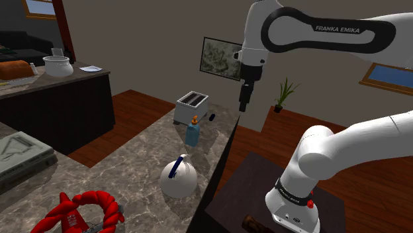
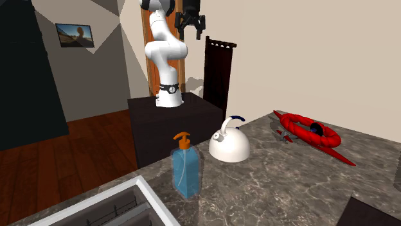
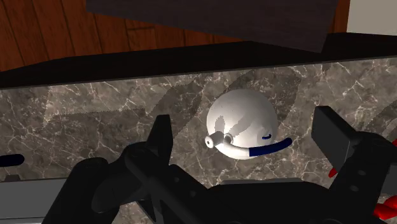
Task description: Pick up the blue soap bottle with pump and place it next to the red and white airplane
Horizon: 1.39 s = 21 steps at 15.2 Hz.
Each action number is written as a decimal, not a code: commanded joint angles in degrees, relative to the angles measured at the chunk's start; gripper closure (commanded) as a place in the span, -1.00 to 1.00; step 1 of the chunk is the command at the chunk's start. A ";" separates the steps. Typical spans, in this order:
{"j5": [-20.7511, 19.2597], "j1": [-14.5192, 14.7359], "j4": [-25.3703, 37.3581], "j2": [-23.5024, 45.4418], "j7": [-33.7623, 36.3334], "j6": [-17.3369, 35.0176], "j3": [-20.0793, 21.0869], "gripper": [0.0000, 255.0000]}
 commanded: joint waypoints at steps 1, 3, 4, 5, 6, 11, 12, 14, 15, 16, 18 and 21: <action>0.00 0.00 0.00 0.00 0.00 0.00 0.00 -1.00; -0.66 -0.55 -2.18 1.58 -0.84 4.59 -0.74 -1.00; -0.98 -0.83 -3.14 2.52 -1.25 6.91 -1.12 -1.00; -1.30 -1.12 -4.02 3.56 -1.65 9.25 -1.49 -1.00; -1.59 -1.42 -4.82 4.70 -2.05 11.61 -1.87 -1.00; -2.93 -2.85 -7.46 11.87 -3.94 23.54 -3.79 -1.00; -3.15 -3.12 -7.71 13.58 -4.31 25.92 -4.18 -1.00; -3.51 -3.64 -7.92 17.23 -5.06 30.62 -4.94 -1.00; -3.66 -3.88 -7.88 19.16 -5.45 32.94 -5.33 -1.00; -3.77 -4.10 -7.74 21.15 -5.83 35.23 -5.72 -1.00; -3.88 -4.51 -7.18 25.31 -6.65 39.67 -6.49 -1.00; -3.67 -5.00 -5.64 31.85 -8.04 45.94 -7.61 -1.00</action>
